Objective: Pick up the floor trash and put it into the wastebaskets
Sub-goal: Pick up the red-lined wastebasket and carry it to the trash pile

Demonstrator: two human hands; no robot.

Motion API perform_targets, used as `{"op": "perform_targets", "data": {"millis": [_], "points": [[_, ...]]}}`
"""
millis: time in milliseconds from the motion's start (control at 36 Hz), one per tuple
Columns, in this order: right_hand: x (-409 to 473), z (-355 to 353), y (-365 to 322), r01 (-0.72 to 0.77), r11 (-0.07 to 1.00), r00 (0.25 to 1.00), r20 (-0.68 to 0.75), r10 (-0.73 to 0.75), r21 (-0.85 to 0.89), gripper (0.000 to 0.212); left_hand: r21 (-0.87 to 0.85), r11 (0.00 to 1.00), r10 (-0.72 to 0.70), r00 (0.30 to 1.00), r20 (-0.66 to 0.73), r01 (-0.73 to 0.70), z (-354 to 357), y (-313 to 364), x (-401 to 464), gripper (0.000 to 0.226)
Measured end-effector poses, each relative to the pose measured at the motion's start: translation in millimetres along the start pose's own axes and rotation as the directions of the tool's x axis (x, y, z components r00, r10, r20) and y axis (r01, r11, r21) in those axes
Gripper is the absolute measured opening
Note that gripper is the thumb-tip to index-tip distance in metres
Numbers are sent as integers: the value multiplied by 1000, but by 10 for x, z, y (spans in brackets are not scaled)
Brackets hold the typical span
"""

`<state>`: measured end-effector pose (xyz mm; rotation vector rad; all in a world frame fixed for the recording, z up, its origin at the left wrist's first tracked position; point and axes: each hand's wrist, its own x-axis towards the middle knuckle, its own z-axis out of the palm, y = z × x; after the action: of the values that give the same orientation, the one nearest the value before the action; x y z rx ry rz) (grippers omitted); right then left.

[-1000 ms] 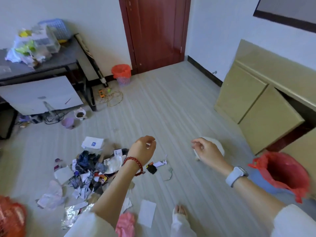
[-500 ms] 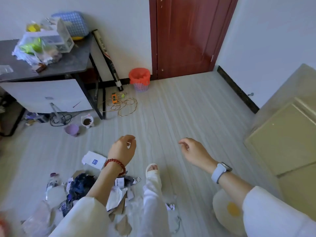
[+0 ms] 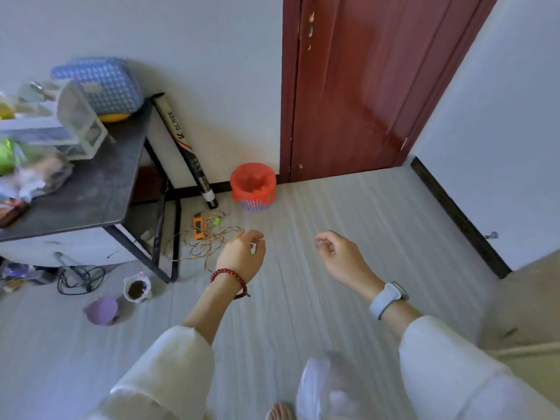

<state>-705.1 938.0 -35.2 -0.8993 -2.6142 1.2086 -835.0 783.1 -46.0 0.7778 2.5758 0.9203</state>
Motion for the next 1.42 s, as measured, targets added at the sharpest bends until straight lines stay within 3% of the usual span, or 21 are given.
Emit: {"op": "perform_targets", "data": {"millis": [167,361,528,722,917,1028,1167,1333,1417], "points": [[1463,-40,324,-65,998,997,28,66,-19,25,-58,997,-52,998,18,53,271,-73,1329,25],[3300,-43,500,-118,993,983,136,121,-30,27,-168,938,-306,952,7,303,400,-207,2993,25],[4760,151,429,-125,990,966,219,138,-71,32,-258,867,-450,892,-41,425,280,-362,4272,27],[6229,906,536,-167,978,942,273,197,-129,44,-274,800,-567,821,-59,533,425,-1290,5556,29],[7597,2045,1071,-272,942,908,272,320,-199,54,-215,728,-668,744,-5,651,1093,-2469,6883,35],[8167,2722,1507,-309,922,883,289,370,-235,56,-109,742,-659,749,67,662,1643,-3091,7458,43],[8635,3418,2115,-273,925,878,324,352,-264,65,-8,757,-653,756,48,654,2277,-3800,7929,55],[9014,3908,2768,-516,822,786,250,566,-239,68,60,747,-665,743,74,663,2910,-4283,8244,77],[9090,3957,2946,-542,810,757,288,586,-224,67,-26,736,-667,731,145,677,3066,-4330,8345,82]]}}
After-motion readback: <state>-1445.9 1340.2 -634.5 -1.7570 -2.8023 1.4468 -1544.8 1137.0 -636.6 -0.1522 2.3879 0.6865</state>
